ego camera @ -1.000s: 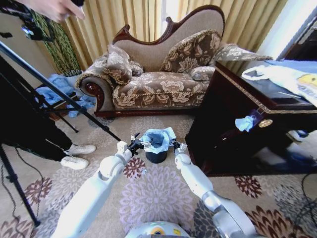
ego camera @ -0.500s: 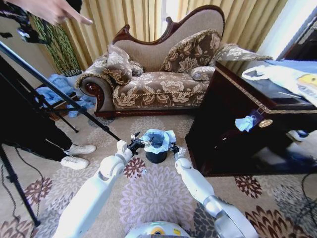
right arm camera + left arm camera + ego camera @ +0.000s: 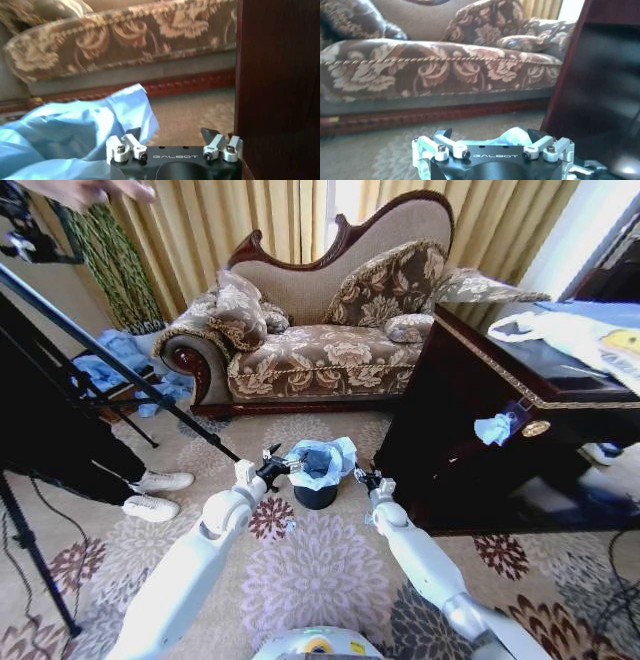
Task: Place a garbage bag over the trash bin.
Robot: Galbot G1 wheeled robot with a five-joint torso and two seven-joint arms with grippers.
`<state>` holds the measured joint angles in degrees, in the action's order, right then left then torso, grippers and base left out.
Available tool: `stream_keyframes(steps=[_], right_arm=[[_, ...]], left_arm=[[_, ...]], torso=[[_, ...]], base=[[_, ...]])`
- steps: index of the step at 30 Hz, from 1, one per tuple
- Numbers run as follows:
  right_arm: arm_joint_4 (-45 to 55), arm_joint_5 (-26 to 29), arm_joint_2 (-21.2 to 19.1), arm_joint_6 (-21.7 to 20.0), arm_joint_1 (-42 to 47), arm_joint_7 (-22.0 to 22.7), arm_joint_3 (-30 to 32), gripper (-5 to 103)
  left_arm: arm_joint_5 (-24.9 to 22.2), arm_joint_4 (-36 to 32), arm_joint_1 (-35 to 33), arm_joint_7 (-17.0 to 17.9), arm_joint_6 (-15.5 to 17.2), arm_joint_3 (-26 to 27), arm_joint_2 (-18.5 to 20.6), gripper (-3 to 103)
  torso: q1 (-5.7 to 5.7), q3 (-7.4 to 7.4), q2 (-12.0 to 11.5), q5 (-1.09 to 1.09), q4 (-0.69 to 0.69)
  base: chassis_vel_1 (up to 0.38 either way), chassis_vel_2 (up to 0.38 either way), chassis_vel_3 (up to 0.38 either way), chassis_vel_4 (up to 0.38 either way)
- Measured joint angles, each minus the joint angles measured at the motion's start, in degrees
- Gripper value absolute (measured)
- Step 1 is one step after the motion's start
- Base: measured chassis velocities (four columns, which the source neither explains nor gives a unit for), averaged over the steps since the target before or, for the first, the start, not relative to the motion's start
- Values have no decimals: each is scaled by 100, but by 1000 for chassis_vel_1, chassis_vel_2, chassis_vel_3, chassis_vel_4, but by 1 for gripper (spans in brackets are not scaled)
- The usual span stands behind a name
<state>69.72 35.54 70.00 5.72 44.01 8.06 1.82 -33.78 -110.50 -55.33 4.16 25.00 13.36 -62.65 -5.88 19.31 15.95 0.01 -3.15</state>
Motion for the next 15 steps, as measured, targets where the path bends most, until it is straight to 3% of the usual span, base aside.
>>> stream_keyframes(steps=[5, 8, 11, 12, 15], right_arm=[[869, -74, -317, 92, 668, -8, 132, 97], [1457, -82, -462, 149, 1066, 15, 256, 100], [2525, -211, -653, 63, 1780, 58, 668, 100], [2525, -211, -653, 63, 1780, 58, 668, 100], [3602, -558, -723, -274, 2657, 191, 1181, 100]], left_arm=[[-37, -57, -87, 113, 55, -26, 40, 100], [-115, -169, -146, 319, 102, -53, 87, 100], [-151, -400, -296, 835, 148, -78, 193, 100], [-151, -400, -296, 835, 148, -78, 193, 100], [-162, -770, -559, 1300, 315, 0, 398, 100]], torso=[[0, 0, 0, 0, -1], [0, 0, 0, 1, -1], [0, -1, 0, -1, -1], [0, -1, 0, -1, -1], [1, -1, 0, 0, -2]], base=[[0, 0, 0, 0], [0, 0, 0, 0], [0, 0, 0, 0], [0, 0, 0, 0], [0, 0, 0, 0]])
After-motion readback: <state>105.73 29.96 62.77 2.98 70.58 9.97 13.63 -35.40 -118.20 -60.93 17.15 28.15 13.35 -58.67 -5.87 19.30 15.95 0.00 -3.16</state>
